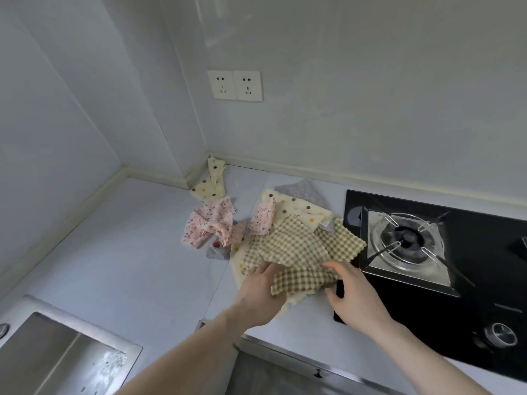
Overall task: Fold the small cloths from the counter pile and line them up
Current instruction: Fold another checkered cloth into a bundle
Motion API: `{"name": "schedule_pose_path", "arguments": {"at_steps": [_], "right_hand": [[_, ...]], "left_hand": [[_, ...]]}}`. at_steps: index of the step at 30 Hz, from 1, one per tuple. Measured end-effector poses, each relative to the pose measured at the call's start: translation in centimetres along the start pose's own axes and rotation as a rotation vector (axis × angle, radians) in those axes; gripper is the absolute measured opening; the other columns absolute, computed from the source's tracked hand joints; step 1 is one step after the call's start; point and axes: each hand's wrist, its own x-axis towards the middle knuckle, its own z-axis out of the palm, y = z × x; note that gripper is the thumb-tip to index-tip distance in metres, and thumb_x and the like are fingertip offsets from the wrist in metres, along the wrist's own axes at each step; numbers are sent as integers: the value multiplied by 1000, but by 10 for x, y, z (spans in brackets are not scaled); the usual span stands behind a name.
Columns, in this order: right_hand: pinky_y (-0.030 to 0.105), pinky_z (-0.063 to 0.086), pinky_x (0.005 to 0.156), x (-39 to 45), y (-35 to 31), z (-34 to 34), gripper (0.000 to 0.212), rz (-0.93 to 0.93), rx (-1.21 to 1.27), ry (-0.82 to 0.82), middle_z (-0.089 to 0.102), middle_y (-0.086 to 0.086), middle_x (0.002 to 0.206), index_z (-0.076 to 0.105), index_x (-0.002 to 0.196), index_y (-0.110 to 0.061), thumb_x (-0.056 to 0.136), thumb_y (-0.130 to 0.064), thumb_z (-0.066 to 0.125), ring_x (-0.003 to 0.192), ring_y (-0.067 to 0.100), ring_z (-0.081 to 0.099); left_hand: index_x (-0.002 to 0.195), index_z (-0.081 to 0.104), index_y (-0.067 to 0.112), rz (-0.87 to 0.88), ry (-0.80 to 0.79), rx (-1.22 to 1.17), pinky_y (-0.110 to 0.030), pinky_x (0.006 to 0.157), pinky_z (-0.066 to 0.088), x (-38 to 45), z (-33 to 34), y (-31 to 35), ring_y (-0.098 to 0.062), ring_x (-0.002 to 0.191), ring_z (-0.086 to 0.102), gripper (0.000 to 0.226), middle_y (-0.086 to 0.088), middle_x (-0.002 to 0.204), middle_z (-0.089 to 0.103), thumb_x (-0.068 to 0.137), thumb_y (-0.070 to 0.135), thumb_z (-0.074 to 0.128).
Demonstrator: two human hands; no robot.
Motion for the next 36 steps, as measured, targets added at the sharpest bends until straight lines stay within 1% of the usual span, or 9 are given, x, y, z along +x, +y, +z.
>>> {"name": "schedule_pose_path", "arguments": {"at_steps": [3,7,9,11,17,24,27,30,36], "right_hand": [[29,38,111,11,15,13,50,-44,-54,19,52,-19,136,51,139,-34,92,-26,67,128,6,46],[27,37,108,24,37,40,51,-79,-5,50,50,-25,131,55,136,-33,87,-44,66,121,0,44],[26,35,101,26,49,57,55,-127,-21,127,50,-27,126,58,131,-34,80,-55,59,116,-1,44],[25,33,100,27,56,69,55,-158,-36,191,50,-29,124,58,129,-36,78,-57,56,114,-2,45],[29,42,95,31,61,80,38,-214,64,305,55,-32,114,60,116,-41,81,-35,73,112,-5,50],[19,41,80,34,68,87,26,-297,105,406,60,-24,103,60,99,-37,83,-25,77,103,-1,56],[21,42,75,37,72,89,22,-307,123,448,61,-21,97,61,93,-34,84,-20,75,95,1,57],[27,47,78,36,74,92,20,-321,109,515,63,-17,93,63,91,-30,83,-17,74,92,4,58],[30,51,73,11,57,88,20,-245,154,605,65,-7,79,68,85,-28,80,-9,72,77,7,60]], "left_hand": [[147,40,38,95,95,67,-33,119,28,13,22,-20,-13,137,35,61,18,146,44,87,45,53],[139,50,32,218,265,85,-36,115,33,20,55,-50,-8,130,40,51,18,137,48,89,42,56],[135,53,30,257,339,100,-35,114,32,21,67,-55,-8,131,41,47,17,135,49,89,41,56],[133,52,31,272,366,94,-32,114,30,23,72,-59,-7,131,40,46,18,135,48,89,43,55],[127,50,31,329,410,61,-31,108,34,23,73,-65,-4,122,42,41,20,128,48,88,42,58],[119,49,34,393,455,15,-29,100,38,21,78,-71,-7,114,47,26,23,115,50,97,49,50],[116,50,32,424,507,60,-30,95,39,28,86,-77,-7,107,47,23,19,111,50,100,48,48],[113,52,29,453,557,103,-34,92,42,32,91,-81,-12,102,49,23,15,108,51,101,47,49],[100,52,30,416,628,8,-45,86,48,15,81,-63,-18,94,54,12,11,99,58,94,31,62]]}}
